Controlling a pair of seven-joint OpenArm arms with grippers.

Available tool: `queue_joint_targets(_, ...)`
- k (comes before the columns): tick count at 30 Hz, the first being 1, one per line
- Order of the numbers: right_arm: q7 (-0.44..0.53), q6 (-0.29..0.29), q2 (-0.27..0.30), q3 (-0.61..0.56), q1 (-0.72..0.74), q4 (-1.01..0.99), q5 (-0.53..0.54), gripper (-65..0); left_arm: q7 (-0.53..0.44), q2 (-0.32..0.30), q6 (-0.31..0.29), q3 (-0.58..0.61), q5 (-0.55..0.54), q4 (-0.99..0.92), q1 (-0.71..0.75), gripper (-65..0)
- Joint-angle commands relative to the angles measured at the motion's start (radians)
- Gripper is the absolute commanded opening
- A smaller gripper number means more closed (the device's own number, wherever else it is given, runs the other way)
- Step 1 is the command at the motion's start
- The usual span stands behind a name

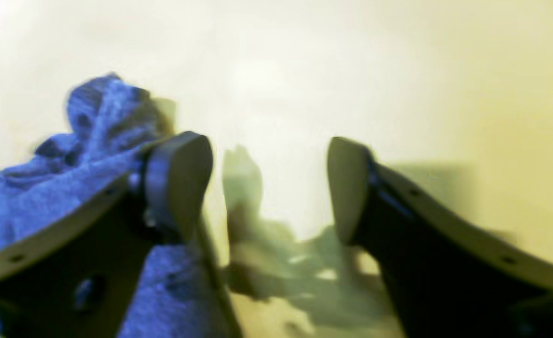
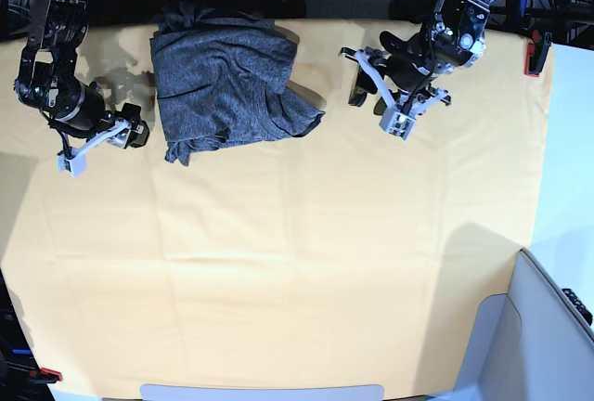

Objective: Fold the T-shirt properly
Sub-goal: 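Grasp opposite sides of the grey shirt with both grippers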

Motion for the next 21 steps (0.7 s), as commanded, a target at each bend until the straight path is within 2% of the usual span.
queue_joint_targets(1, 0.011, 0.004, 0.027, 0.007, 0.028, -0.011, 0.049, -18.2, -0.015, -0.008, 0.0, -0.004, -0.004, 0.021, 0.0, -39.3)
queue_joint_targets(5, 0.008, 0.005, 0.044, 0.004, 0.048, -0.102, 0.207, -9.8, -0.014, -0.008, 0.0, -0.004, -0.004, 0.021, 0.011, -39.2)
queue_joint_targets(8, -0.029, 0.011, 0.058, 0.006, 0.057, -0.146, 0.294, -7.9, -0.008, -0.008, 0.0, -0.004, -0.004, 0.021, 0.011, -39.2)
queue_joint_targets(10, -0.055, 0.065, 0.061, 0.007, 0.066, -0.172, 0.336, -7.9, -0.006, -0.008, 0.0, -0.004, -0.005, 0.021, 0.018, -39.2)
queue_joint_targets(13, -0.09, 0.14, 0.055, 0.007, 0.069, -0.204, 0.353, -7.8, -0.006, -0.008, 0.0, -0.004, -0.005, 0.029, 0.034, -39.1)
queue_joint_targets(21, -0.098, 0.157, 0.024, 0.001, 0.069, -0.209, 0.304, -7.9, 0.022, 0.048, -0.002, -0.001, -0.007, 0.029, 0.089, -38.9)
